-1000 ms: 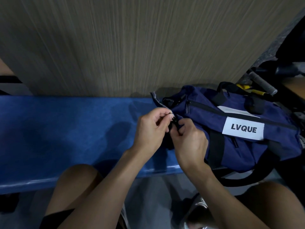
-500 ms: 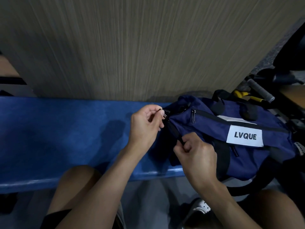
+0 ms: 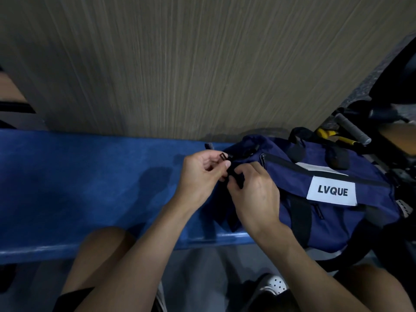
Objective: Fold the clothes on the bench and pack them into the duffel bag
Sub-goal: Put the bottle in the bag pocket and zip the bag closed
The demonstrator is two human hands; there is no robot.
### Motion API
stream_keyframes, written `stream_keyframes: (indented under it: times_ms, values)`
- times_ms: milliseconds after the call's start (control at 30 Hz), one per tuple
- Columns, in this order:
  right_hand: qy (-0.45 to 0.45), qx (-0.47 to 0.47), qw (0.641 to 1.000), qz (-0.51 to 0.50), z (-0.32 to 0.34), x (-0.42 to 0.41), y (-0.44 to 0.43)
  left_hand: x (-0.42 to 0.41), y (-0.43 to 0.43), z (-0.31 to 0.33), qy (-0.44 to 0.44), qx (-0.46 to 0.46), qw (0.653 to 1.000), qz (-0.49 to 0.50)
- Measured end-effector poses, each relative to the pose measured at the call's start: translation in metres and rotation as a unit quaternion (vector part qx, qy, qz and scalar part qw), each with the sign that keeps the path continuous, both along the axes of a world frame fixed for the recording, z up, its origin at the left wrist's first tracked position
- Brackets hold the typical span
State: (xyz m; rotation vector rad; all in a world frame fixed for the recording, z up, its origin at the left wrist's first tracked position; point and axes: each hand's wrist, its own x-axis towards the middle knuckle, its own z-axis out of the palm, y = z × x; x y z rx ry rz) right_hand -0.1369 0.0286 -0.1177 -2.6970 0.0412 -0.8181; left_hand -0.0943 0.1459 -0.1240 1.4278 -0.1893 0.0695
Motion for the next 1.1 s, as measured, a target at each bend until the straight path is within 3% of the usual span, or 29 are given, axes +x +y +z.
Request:
stream_keyframes:
  times_ms: [333, 533, 667, 833, 1100]
  values:
    - [0.004, 0.035, 0.999, 0.015, 0.006, -0.018, -0.007, 0.016, 0.0, -0.004, 0.05, -0.005, 0.997, 0.054]
    - [-0.052, -0.06, 0.994, 0.076, 0.023, -0.004, 0.004, 0.022, 0.001, -0.003, 0.066, -0.048, 0.995, 0.06]
    - [0.021, -0.13, 0.991, -0.009, 0.02, 0.016, -0.001, 0.023, 0.001, -0.005, 0.054, -0.046, 0.996, 0.059]
    - [0.097, -0.1, 0.988, -0.06, 0.018, 0.022, -0.002, 0.027, 0.0, -0.006, 0.036, -0.036, 0.997, 0.055]
    - [0.007, -0.061, 0.998, -0.011, 0.017, 0.018, -0.012, 0.051, -0.005, -0.012, 0.089, -0.041, 0.993, 0.068]
